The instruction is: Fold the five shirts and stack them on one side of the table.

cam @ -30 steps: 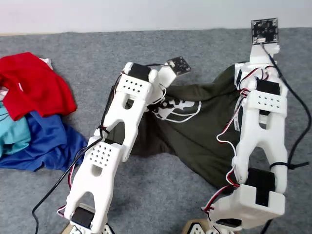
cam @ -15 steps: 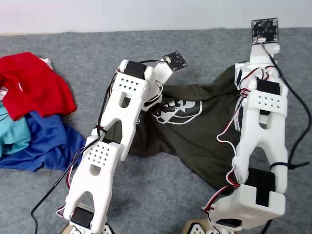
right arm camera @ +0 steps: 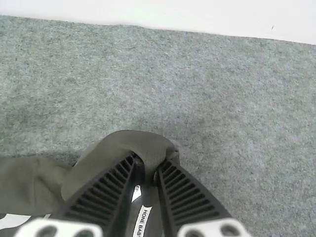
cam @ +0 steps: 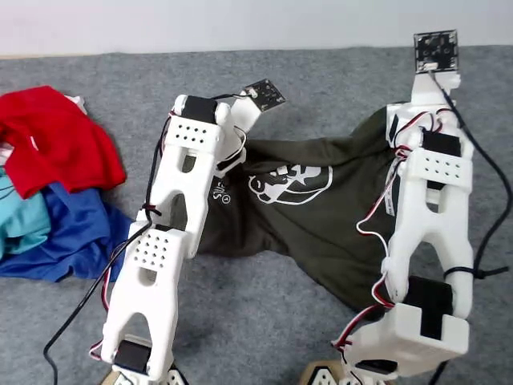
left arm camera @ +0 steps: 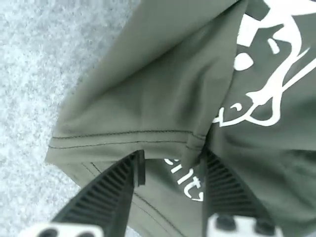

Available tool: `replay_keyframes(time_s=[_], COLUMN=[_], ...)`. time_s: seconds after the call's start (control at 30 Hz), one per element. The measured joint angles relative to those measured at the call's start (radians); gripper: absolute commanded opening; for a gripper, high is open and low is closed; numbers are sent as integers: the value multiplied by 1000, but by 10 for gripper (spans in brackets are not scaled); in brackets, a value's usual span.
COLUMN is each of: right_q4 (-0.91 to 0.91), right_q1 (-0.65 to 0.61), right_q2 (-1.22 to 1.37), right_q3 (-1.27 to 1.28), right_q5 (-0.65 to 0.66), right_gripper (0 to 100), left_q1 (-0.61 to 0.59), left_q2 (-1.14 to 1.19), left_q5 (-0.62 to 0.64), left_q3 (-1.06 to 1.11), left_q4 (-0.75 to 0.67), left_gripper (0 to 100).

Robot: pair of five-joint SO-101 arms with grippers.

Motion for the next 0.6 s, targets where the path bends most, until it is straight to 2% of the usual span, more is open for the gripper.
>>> replay_keyframes(time_s=[0.27,0.6], right_q4=[0,26], right_q1=[0,0], right_q2=[0,0], right_q3=[0,0], right_q5=[0,0], right_gripper=[9,9], left_q1=[15,-28], left_q2=[0,0], left_q5=[-2,0], left_q3=[0,-57], left_q4=[3,3], left_gripper=[4,2])
